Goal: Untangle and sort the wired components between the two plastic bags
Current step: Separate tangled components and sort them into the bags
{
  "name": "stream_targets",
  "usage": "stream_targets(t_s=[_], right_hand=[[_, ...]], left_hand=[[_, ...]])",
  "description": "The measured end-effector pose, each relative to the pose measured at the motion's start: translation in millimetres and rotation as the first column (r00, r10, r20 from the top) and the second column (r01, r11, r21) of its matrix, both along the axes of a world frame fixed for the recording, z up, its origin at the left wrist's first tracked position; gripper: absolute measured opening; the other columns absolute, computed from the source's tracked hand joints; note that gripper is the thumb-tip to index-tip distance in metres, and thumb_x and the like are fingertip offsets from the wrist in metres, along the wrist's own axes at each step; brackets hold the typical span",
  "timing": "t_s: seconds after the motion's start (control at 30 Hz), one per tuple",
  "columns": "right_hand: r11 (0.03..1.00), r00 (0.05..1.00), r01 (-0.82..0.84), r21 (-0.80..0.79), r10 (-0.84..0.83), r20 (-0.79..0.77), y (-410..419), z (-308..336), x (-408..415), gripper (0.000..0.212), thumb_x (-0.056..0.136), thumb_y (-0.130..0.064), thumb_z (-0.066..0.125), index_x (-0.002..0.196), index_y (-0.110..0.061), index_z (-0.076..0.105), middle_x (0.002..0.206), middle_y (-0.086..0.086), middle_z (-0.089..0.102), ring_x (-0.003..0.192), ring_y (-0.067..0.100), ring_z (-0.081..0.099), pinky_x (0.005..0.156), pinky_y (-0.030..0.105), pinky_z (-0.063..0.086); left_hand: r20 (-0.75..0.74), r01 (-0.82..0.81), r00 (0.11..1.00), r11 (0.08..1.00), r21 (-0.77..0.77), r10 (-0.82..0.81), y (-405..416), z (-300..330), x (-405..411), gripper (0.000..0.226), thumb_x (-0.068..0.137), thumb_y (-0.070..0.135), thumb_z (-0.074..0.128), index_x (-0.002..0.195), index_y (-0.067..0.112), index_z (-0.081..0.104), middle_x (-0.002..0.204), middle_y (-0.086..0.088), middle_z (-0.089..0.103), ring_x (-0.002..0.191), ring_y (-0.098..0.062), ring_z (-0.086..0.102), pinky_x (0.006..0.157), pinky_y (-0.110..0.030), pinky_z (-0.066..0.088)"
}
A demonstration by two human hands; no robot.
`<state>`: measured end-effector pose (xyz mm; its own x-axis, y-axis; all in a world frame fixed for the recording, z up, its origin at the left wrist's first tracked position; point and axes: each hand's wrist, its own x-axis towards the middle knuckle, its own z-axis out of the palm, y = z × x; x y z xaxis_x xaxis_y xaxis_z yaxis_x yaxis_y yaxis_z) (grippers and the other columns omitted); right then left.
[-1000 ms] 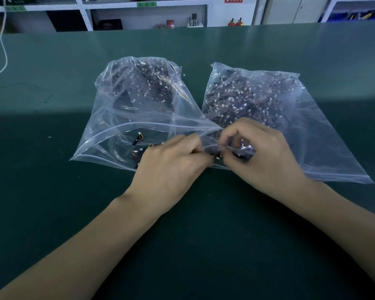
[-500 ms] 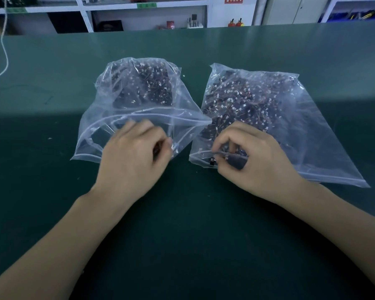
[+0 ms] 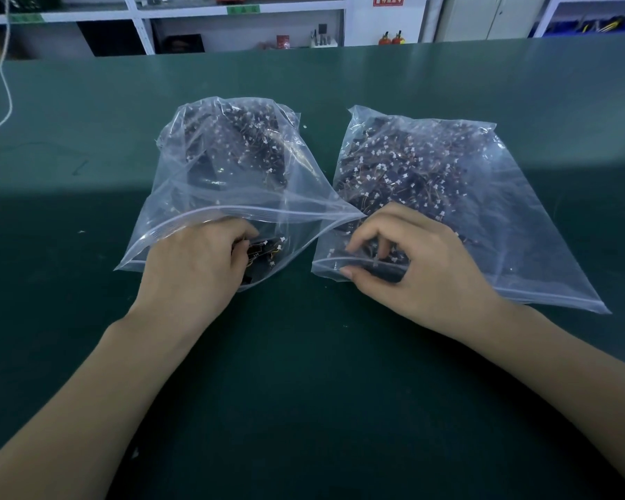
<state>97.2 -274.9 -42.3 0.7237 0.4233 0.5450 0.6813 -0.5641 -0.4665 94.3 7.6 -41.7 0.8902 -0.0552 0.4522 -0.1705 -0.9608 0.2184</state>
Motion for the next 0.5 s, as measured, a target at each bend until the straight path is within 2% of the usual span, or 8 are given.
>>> stream_targets(t_s=[0.13,0.27,0.4,0.5], right_hand=[[1.0,1.0,0.005,0.002,-0.005,-0.01,0,-1,0,0.02,0.086,-0.033,0.083,0.101,-0.023,0.072,0.102,-0.01,0.064,0.08,0.015,0.061,0.075,0.043,0.055],[1.0,1.0,0.007,0.003,-0.007,-0.007,-1,-2,1,0.024,0.086,-0.031,0.085,0.104,-0.023,0.073,0.102,-0.014,0.063,0.081,0.014,0.061,0.074,0.042,0.055],[1.0,1.0,0.003,0.024,-0.003,0.012,-2,-2,1,0.026,0.089,-0.033,0.084,0.109,-0.023,0.072,0.102,-0.015,0.063,0.082,0.014,0.062,0.074,0.038,0.055],[0.998,0.998,-0.043,0.041,0.042,0.036,-1,-1,0,0.034,0.092,-0.036,0.082,0.12,-0.02,0.073,0.104,-0.01,0.067,0.082,0.014,0.062,0.077,0.038,0.055]], left_hand=[[0.023,0.034,0.999,0.999,-0.022,-0.033,0,-1,1,0.023,0.095,0.013,0.072,0.108,0.032,0.078,0.1,0.011,0.078,0.09,-0.025,0.073,0.072,-0.037,0.053],[0.219,0.071,0.973,0.997,0.02,-0.073,-6,7,-3,0.016,0.092,0.009,0.075,0.102,0.021,0.079,0.094,0.003,0.079,0.081,-0.032,0.073,0.064,-0.031,0.044],[0.304,0.283,0.914,0.959,-0.005,-0.268,-14,11,-7,0.018,0.097,0.008,0.071,0.107,0.021,0.079,0.102,0.008,0.072,0.087,-0.019,0.07,0.067,-0.041,0.058],[0.348,0.438,0.845,0.899,-0.012,-0.407,-28,7,-13,0.017,0.1,0.008,0.068,0.109,0.018,0.079,0.104,0.006,0.07,0.082,-0.016,0.068,0.064,-0.039,0.057]])
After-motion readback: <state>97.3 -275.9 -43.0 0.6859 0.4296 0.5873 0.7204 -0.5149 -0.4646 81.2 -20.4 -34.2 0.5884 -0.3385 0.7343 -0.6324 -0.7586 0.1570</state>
